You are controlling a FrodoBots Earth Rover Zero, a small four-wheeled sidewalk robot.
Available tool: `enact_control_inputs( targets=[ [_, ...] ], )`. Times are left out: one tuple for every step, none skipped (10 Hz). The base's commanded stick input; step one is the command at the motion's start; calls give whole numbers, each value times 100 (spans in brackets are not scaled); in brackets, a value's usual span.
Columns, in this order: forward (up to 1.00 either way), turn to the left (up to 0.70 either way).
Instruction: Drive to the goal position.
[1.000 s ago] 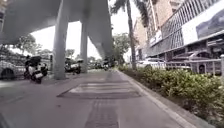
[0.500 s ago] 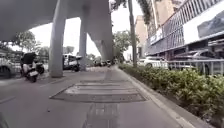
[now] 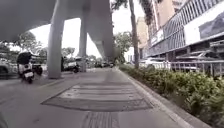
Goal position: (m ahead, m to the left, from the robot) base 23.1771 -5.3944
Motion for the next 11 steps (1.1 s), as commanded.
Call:
enact_control_inputs(
  targets=[
    [45,0],
    [45,0],
    [45,0],
    [45,0],
    [45,0],
    [45,0],
    [45,0],
    [45,0],
    [45,0],
    [45,0],
    [45,0]
  ],
)
